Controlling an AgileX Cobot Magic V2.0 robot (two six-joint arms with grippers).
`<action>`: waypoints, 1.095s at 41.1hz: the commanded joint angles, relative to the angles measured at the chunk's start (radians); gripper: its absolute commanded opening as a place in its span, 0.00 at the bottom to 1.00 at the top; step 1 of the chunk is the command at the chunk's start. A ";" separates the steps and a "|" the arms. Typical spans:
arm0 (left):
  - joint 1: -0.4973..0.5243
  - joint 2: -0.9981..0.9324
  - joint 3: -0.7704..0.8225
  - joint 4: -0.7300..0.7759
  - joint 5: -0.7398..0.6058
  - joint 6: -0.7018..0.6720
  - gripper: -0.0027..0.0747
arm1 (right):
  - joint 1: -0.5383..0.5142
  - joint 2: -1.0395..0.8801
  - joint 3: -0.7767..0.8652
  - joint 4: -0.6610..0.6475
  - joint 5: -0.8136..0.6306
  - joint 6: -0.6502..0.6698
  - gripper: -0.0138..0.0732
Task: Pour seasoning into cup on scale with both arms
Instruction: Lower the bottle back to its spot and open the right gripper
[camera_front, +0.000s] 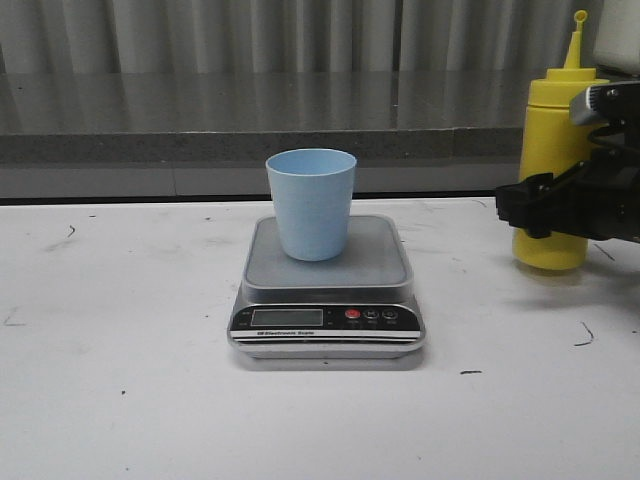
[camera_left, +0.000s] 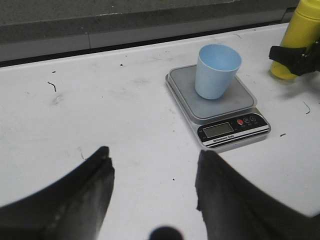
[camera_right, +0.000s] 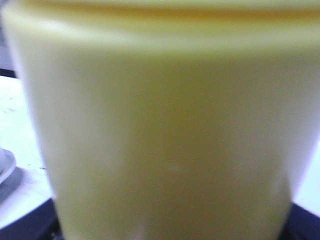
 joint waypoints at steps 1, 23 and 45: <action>0.001 0.003 -0.027 -0.008 -0.078 -0.007 0.51 | -0.008 -0.027 -0.044 0.017 -0.116 -0.033 0.57; 0.001 0.003 -0.027 -0.008 -0.078 -0.007 0.51 | -0.008 -0.046 -0.002 0.029 -0.102 -0.033 0.91; 0.001 0.003 -0.027 -0.008 -0.078 -0.007 0.51 | 0.002 -0.414 0.264 0.046 0.330 0.111 0.91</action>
